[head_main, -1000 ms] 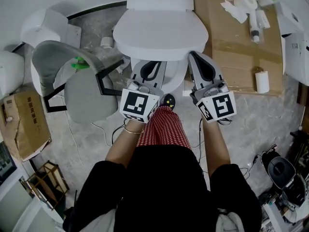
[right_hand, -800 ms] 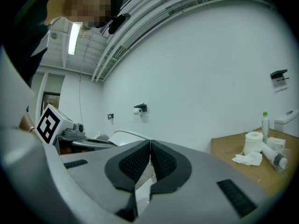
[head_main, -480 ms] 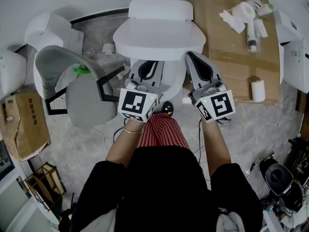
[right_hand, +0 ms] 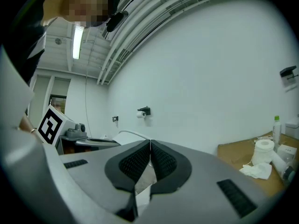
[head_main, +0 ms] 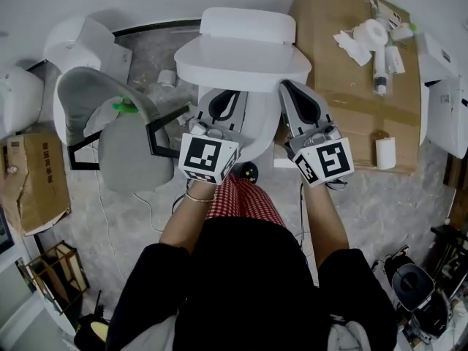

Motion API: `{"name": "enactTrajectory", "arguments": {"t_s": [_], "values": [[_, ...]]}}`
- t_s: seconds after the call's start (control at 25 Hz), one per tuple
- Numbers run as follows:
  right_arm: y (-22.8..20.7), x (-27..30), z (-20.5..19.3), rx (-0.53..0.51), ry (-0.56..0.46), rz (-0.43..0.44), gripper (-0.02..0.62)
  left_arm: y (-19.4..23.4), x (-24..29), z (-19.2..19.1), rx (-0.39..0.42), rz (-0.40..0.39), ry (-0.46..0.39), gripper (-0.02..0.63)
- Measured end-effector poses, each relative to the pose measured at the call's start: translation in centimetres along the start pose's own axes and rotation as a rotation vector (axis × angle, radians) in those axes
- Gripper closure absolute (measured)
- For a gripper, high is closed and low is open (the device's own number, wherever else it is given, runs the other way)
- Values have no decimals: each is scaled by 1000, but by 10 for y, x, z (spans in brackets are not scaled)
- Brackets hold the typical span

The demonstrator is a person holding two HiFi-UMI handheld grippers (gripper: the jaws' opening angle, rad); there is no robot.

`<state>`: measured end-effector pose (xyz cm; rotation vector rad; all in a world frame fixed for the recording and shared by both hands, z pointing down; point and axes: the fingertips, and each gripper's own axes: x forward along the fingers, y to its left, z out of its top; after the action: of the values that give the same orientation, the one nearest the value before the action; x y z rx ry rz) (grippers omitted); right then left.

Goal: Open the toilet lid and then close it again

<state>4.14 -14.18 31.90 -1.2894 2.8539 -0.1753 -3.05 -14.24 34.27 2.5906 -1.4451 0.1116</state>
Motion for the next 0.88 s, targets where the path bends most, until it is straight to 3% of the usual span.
{"name": "enactTrajectory", "arguments": {"t_s": [0.88], "values": [[-21, 23, 23, -14, -15, -79, 575, 9, 27, 27, 37, -88, -12, 603]]}}
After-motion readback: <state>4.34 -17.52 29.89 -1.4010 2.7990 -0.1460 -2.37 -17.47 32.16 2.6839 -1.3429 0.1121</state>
